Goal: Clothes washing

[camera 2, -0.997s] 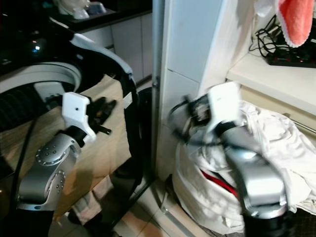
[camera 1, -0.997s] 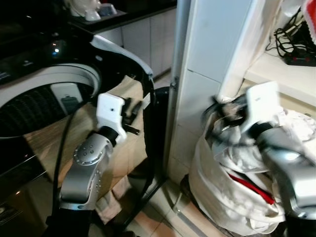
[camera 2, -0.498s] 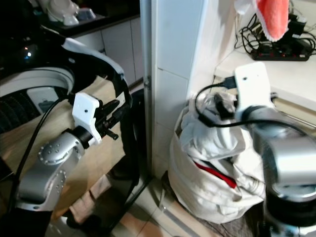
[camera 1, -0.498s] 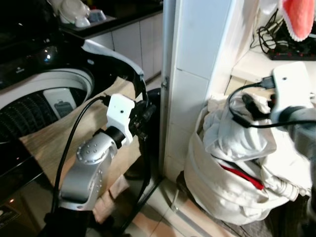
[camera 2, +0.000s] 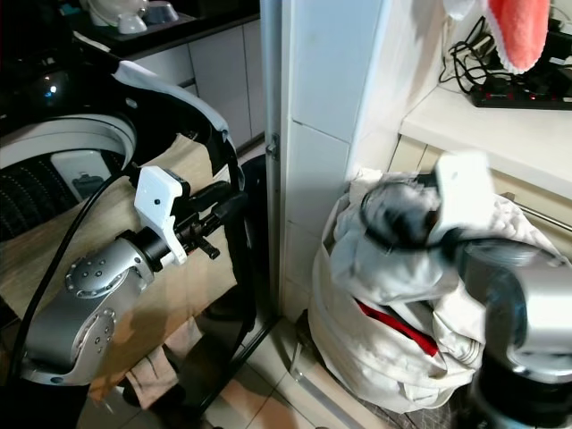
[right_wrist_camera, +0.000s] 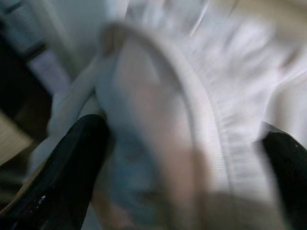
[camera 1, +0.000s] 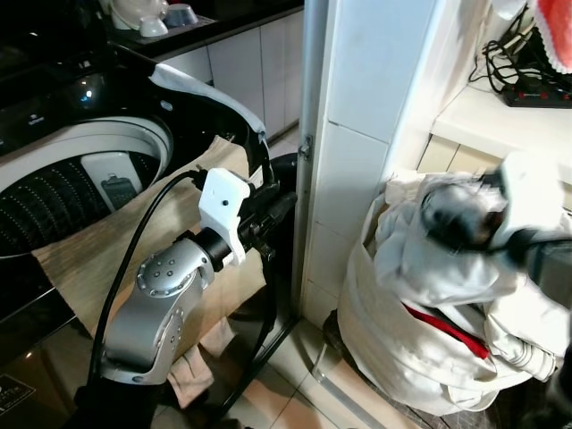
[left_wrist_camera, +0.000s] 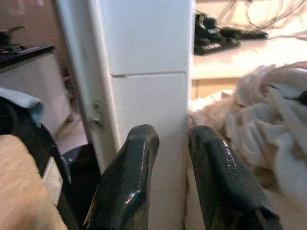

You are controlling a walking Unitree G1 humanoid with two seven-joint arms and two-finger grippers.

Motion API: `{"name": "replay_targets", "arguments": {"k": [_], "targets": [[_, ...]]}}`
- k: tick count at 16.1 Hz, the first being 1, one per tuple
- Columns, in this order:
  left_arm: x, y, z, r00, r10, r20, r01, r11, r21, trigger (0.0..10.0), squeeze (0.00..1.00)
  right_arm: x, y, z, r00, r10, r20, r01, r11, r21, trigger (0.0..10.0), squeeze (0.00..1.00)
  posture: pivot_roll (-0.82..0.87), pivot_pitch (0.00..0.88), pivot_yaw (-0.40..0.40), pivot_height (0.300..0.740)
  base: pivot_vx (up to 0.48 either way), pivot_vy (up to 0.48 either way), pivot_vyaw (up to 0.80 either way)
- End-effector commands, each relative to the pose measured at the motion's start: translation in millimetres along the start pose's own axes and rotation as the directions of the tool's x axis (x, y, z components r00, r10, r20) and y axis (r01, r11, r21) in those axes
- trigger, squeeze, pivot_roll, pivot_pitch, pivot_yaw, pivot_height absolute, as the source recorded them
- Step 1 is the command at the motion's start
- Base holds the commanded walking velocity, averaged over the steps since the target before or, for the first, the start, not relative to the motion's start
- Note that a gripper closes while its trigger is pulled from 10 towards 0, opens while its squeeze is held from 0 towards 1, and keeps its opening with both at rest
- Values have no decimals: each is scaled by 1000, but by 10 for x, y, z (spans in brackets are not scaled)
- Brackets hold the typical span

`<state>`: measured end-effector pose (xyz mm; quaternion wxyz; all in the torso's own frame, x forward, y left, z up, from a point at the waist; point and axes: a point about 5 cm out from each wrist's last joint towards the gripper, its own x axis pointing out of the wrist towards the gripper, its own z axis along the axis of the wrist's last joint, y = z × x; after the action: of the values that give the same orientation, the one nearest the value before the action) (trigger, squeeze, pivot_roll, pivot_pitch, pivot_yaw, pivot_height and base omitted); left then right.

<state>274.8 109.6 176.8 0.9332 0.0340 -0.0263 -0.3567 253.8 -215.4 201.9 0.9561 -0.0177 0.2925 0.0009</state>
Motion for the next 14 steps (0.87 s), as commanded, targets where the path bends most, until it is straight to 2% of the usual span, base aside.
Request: {"name": "replay_targets", "arguments": {"k": [1,2,3,4,6,14], "targets": [[-9,-92,14,997,-71,-7,71,998,4,10000,0,31,-36,-69,999,24,-39,-22,999,43,10000,0,-89,0,19,740,0,0,0],[-33,-164,51,987,-157,10,158,987,-19,10000,0,80,-62,-171,995,34,-93,-28,998,63,10000,0,-83,0,18,740,0,0,0],[-67,-223,81,972,-234,27,235,971,-51,10000,0,97,-86,-216,993,28,-116,-20,997,72,8196,0,-84,0,17,740,0,0,0],[-123,-292,104,946,-323,43,325,942,-86,10000,0,91,-117,-225,993,10,-121,-1,997,73,0,0,-82,0,17,740,0,0,0],[-162,-328,93,930,-366,32,368,925,-93,10000,0,67,-143,-201,994,-8,-108,15,998,62,0,0,-84,0,19,740,0,0,0],[-109,-268,50,949,-315,25,316,946,-72,10000,0,-6,-160,-25,999,22,-32,-21,999,50,0,0,-88,0,24,740,0,0,0]]}}
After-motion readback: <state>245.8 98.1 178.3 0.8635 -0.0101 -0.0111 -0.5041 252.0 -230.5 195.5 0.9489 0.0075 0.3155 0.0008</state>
